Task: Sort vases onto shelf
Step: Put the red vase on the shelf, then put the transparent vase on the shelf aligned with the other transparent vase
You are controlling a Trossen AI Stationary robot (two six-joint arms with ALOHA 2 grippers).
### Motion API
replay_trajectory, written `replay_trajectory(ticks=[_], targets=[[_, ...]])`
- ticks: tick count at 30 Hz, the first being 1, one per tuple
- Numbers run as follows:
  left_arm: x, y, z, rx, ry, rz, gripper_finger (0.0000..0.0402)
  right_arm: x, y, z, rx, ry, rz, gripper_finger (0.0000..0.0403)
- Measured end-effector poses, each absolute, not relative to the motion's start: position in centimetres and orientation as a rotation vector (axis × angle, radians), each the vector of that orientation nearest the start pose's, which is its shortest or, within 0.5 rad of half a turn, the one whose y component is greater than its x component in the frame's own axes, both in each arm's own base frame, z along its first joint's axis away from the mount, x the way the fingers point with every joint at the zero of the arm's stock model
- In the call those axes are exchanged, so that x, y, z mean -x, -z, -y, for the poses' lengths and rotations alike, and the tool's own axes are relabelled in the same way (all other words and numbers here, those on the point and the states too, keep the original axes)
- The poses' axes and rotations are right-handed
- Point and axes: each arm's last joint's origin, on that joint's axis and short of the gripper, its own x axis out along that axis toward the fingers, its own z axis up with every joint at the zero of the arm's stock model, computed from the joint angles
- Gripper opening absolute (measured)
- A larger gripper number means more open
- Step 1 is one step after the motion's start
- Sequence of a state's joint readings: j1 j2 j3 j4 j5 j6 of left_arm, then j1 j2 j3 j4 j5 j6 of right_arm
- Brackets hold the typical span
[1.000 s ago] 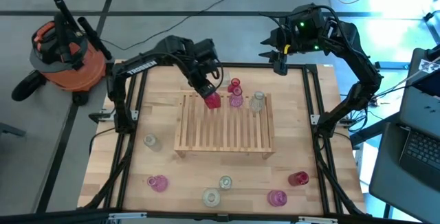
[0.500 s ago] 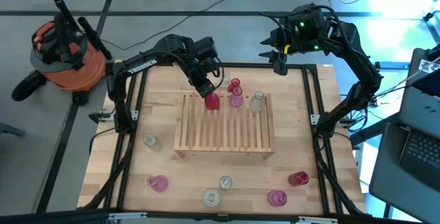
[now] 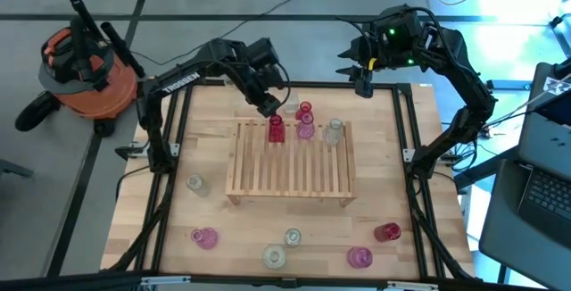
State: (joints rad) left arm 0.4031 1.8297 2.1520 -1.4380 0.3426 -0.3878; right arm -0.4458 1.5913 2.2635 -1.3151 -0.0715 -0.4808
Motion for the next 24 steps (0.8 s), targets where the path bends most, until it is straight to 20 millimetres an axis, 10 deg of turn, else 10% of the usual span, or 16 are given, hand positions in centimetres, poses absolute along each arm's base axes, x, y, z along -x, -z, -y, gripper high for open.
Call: replay_trajectory(ticks=[11, 24], targets=[[-28.5, -43.5, -15.2, 0.544, -0.459, -1.023, 0.0154, -23.3, -50.9, 10.8, 0.296, 0.182, -0.691, 0.0138], [-22.4, -36.9, -26.3, 0.697, -0.771, -1.174, 0.0154, -23.1, -50.6, 10.7, 0.281, 0.164, -0.725, 0.0138]])
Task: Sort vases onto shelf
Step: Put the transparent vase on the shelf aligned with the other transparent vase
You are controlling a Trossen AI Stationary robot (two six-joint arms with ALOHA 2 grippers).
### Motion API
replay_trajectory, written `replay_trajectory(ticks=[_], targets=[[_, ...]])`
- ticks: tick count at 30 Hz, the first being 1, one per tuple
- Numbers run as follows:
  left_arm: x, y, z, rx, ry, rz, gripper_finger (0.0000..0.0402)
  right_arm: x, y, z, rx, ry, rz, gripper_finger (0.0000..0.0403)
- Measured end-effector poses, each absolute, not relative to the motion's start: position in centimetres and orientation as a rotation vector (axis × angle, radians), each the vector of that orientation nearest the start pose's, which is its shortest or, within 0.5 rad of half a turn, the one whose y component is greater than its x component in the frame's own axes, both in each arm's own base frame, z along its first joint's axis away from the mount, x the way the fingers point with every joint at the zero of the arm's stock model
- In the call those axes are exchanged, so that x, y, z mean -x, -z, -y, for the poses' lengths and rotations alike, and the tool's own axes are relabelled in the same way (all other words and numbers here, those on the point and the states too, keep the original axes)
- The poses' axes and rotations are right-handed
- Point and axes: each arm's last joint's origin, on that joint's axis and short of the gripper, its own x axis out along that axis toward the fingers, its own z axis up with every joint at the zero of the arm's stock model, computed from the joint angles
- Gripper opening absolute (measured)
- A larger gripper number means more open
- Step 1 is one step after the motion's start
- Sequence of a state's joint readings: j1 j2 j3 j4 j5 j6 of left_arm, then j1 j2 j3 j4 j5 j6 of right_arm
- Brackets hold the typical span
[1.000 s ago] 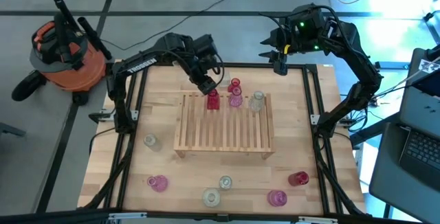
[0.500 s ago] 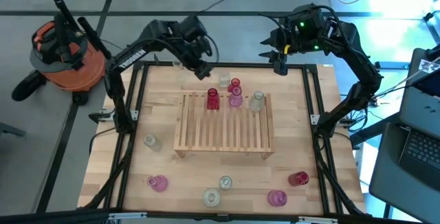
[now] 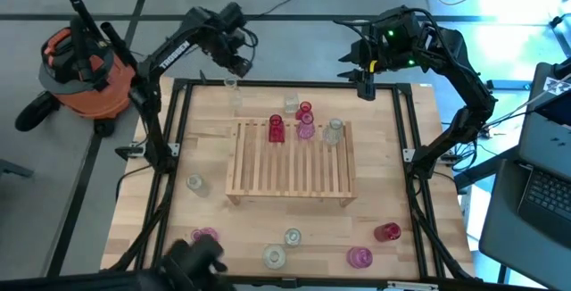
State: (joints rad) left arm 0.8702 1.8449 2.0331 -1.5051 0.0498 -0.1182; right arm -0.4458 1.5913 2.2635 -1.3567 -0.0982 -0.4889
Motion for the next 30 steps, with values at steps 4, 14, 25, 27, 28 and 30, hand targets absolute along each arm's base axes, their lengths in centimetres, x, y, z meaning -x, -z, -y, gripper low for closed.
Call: replay_trajectory(ticks=[4, 14, 25, 27, 28, 30], targets=[[-19.9, -35.0, -28.5, 0.774, -0.844, -1.2, 0.0154, -23.1, -50.6, 10.7, 0.282, 0.165, -0.725, 0.0138], [-18.5, -29.7, -29.9, 0.906, -0.783, -1.227, 0.0154, -23.1, -50.6, 10.7, 0.283, 0.167, -0.726, 0.0138], [-18.5, -25.2, -29.7, 0.933, -0.77, -1.255, 0.0147, -23.1, -50.6, 10.7, 0.283, 0.168, -0.726, 0.0138], [-18.3, -24.6, -29.5, 0.928, -0.747, -1.282, 0.0129, -23.1, -50.6, 10.7, 0.283, 0.168, -0.726, 0.0138], [-18.4, -24.4, -29.4, 0.918, -0.732, -1.291, 0.0114, -23.1, -50.6, 10.7, 0.283, 0.168, -0.726, 0.0138], [-18.4, -24.3, -29.2, 0.907, -0.702, -1.307, 0.0073, -23.1, -50.6, 10.7, 0.283, 0.169, -0.725, 0.0138]])
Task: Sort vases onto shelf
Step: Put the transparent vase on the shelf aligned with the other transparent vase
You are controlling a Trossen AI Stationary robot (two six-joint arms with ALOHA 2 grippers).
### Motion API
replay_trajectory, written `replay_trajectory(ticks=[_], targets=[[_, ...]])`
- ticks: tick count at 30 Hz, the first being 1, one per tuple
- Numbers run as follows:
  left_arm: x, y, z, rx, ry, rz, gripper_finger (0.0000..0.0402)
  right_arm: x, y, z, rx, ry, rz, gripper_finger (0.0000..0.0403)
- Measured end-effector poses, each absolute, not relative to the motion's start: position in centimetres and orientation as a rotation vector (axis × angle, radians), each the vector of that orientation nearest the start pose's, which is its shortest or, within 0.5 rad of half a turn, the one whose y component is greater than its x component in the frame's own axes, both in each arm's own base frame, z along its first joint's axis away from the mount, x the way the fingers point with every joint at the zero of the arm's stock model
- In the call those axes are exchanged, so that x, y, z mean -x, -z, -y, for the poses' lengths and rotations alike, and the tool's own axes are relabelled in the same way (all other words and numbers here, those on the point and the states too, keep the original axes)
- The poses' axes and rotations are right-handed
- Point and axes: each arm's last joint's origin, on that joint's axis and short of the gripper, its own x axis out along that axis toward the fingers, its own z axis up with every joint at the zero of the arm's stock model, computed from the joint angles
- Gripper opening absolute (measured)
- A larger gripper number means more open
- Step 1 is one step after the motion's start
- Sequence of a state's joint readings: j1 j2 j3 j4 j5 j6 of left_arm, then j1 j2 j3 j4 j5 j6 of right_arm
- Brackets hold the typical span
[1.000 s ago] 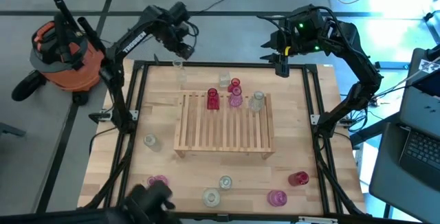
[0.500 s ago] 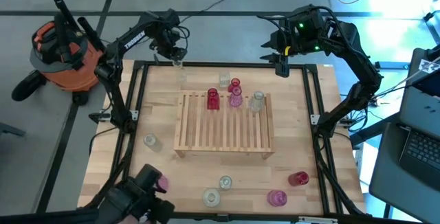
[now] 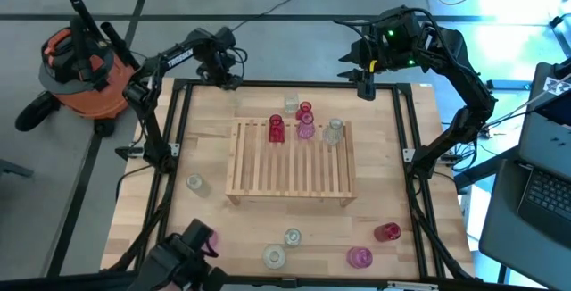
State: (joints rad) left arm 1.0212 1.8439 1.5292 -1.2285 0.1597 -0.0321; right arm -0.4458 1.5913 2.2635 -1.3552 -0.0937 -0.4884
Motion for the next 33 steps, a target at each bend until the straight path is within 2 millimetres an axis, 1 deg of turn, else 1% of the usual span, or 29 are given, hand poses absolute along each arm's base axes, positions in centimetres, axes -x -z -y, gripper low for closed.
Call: replay_trajectory(ticks=[2, 3, 6, 8, 10, 13, 15, 18, 20, 22, 24, 27, 30, 33], targets=[[-18.5, -24.3, -29.1, 0.902, -0.682, -1.311, 0.0025, -23.1, -50.6, 10.7, 0.283, 0.169, -0.724, 0.0138], [-18.5, -24.5, -28.9, 0.904, -0.67, -1.304, 0.0017, -23.1, -50.6, 10.7, 0.284, 0.17, -0.722, 0.0138], [-18.6, -25.7, -28.4, 0.88, -0.672, -1.295, 0.0015, -23.2, -50.7, 10.8, 0.289, 0.172, -0.708, 0.0138], [-18.5, -27.5, -27.8, 0.855, -0.674, -1.279, 0.0014, -23.4, -51.0, 10.8, 0.311, 0.172, -0.681, 0.0138], [-18.3, -30.2, -27.0, 0.806, -0.687, -1.222, 0.0014, -23.6, -51.4, 10.9, 0.339, 0.158, -0.63, 0.0138], [-17.7, -35.2, -25.2, 0.729, -0.706, -1.103, 0.0014, -24.4, -52.1, 11.0, 0.378, 0.11, -0.512, 0.0138], [-17.2, -38.7, -23.5, 0.681, -0.703, -1.004, 0.0014, -25.2, -52.5, 11.2, 0.402, 0.072, -0.433, 0.0138], [-17.0, -43.3, -20.6, 0.613, -0.664, -0.848, 0.0014, -26.9, -52.7, 11.9, 0.433, 0.062, -0.34, 0.0139], [-17.3, -45.5, -18.7, 0.574, -0.621, -0.784, 0.0014, -28.2, -52.5, 12.5, 0.447, 0.069, -0.308, 0.0146], [-17.8, -47.3, -16.9, 0.538, -0.597, -0.739, 0.0014, -29.7, -51.9, 13.1, 0.451, 0.055, -0.289, 0.0166], [-18.3, -48.6, -15.3, 0.506, -0.595, -0.705, 0.0014, -31.3, -51.2, 13.2, 0.469, 0.036, -0.282, 0.0197], [-19.0, -49.9, -13.4, 0.47, -0.575, -0.664, 0.0014, -33.2, -50.1, 12.9, 0.527, -0.001, -0.29, 0.0258], [-19.7, -50.2, -12.2, 0.463, -0.565, -0.656, 0.0014, -34.7, -49.5, 12.0, 0.585, -0.044, -0.272, 0.0315], [-20.9, -50.0, -11.4, 0.476, -0.53, -0.655, 0.0014, -36.0, -49.3, 10.8, 0.643, -0.047, -0.247, 0.0343]])
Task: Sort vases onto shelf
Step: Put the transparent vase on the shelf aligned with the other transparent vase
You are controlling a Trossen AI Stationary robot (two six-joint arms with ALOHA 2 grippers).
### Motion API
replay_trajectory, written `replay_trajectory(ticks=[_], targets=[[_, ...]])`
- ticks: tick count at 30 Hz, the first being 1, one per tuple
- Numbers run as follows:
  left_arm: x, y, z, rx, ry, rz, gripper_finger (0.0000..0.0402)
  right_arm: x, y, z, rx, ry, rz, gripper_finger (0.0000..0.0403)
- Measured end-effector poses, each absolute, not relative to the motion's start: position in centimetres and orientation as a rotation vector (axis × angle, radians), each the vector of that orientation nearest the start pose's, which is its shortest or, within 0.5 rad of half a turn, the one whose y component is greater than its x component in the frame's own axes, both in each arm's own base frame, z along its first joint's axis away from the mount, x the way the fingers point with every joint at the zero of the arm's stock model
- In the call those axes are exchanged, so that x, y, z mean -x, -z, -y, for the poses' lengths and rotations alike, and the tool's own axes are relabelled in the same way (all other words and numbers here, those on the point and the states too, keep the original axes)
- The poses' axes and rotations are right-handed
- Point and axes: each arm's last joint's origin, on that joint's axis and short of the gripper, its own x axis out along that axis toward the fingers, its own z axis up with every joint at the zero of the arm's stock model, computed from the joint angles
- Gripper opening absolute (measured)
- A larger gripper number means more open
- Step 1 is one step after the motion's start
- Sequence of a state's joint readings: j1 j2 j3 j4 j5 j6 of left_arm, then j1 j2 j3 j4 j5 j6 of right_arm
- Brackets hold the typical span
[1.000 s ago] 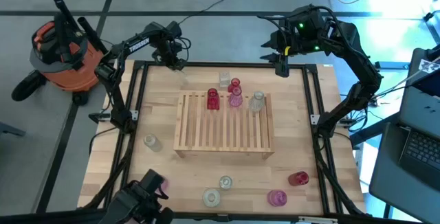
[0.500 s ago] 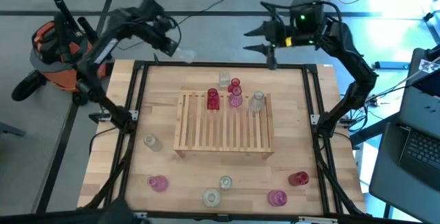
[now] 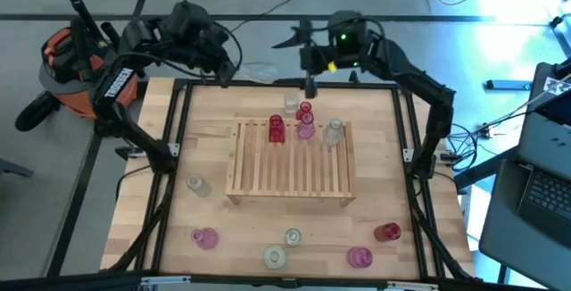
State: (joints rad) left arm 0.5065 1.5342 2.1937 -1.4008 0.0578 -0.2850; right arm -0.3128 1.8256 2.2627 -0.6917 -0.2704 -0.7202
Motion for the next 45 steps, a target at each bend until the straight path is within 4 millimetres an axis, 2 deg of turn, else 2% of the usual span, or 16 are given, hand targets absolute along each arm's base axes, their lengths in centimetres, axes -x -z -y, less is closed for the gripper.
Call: replay_trajectory(ticks=[4, 9, 12, 16, 20, 26, 33, 41, 45], targets=[[-23.0, -49.5, -10.5, 0.465, -0.48, -0.667, 0.0014, -37.2, -48.6, 10.0, 0.663, -0.068, -0.251, 0.0341], [-25.5, -49.4, -9.3, 0.421, -0.43, -0.617, 0.0014, -37.9, -47.8, 9.5, 0.635, -0.098, -0.285, 0.0316], [-26.3, -49.7, -8.7, 0.394, -0.419, -0.569, 0.0014, -38.0, -47.2, 9.4, 0.578, -0.111, -0.322, 0.0298], [-26.9, -50.0, -8.1, 0.371, -0.397, -0.53, 0.0014, -38.1, -46.3, 9.4, 0.489, -0.123, -0.393, 0.0262], [-27.0, -50.0, -7.8, 0.347, -0.414, -0.53, 0.0014, -38.0, -46.1, 9.6, 0.468, -0.067, -0.434, 0.0192], [-27.1, -50.0, -7.8, 0.349, -0.41, -0.525, 0.0016, -37.9, -46.1, 9.6, 0.446, -0.037, -0.446, 0.0185], [-26.8, -51.1, -7.6, 0.323, -0.358, -0.46, 0.0077, -37.9, -46.1, 9.6, 0.465, -0.035, -0.449, 0.0181], [-25.6, -53.3, -7.2, 0.248, -0.331, -0.372, 0.0175, -37.8, -46.1, 9.7, 0.466, -0.017, -0.458, 0.018], [-24.6, -54.5, -7.2, 0.243, -0.349, -0.323, 0.0208, -36.8, -47.3, 9.5, 0.467, 0.022, -0.432, 0.018]])
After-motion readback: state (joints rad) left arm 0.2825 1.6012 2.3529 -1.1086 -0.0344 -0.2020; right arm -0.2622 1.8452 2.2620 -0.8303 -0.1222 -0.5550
